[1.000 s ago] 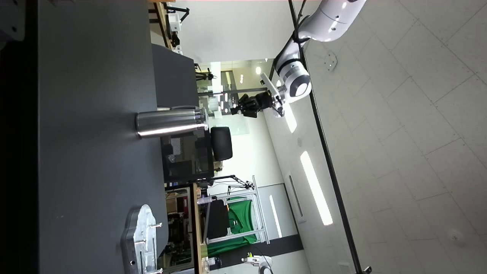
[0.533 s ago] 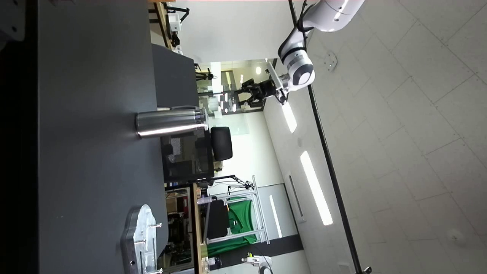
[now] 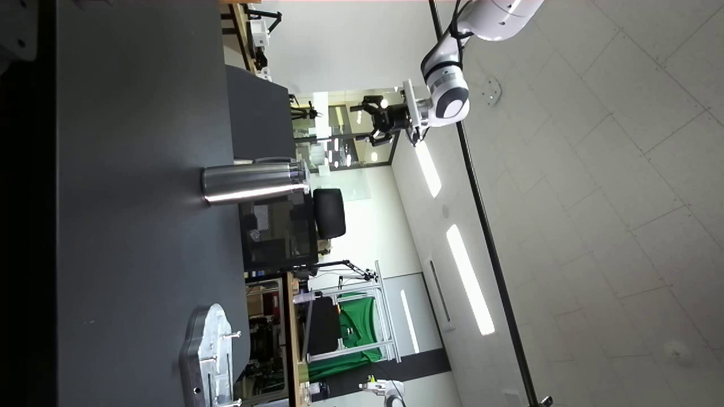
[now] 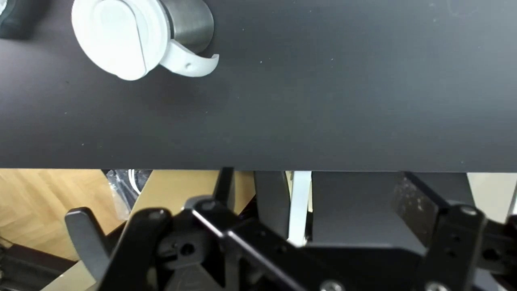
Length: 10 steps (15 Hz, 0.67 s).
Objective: Close the lid on the silver flask
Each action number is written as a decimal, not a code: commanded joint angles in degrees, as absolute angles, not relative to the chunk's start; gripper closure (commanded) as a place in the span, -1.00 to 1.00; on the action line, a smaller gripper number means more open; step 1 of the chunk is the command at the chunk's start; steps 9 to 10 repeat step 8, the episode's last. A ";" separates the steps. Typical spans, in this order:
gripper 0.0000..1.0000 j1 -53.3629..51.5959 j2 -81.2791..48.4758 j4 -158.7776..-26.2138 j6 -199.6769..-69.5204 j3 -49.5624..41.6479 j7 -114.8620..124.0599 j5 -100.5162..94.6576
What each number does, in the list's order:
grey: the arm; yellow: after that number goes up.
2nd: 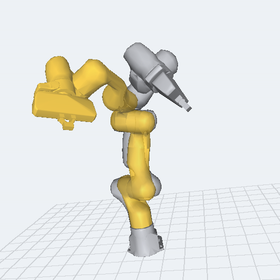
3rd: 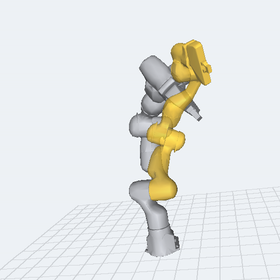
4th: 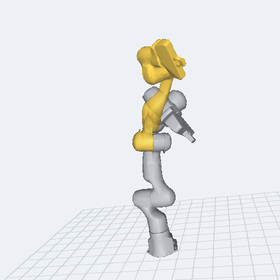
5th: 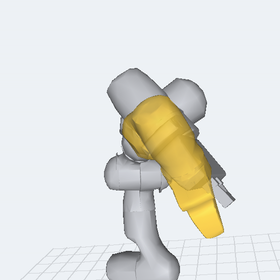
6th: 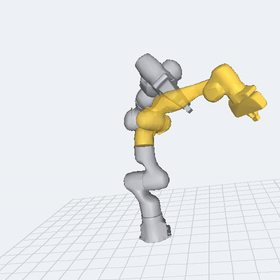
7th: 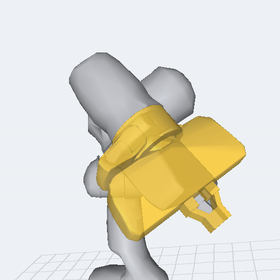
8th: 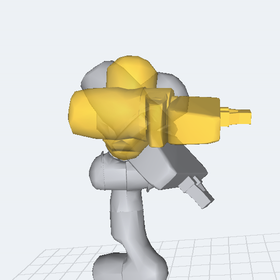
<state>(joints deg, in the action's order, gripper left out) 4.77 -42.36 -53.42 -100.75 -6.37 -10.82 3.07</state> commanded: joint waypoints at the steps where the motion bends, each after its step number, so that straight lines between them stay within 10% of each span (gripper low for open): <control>1: -1.00 6.23 -40.36 -54.35 -94.91 -4.85 -14.96 5.39; 10: -1.00 5.95 -41.56 -53.39 -92.75 -5.69 -14.62 4.91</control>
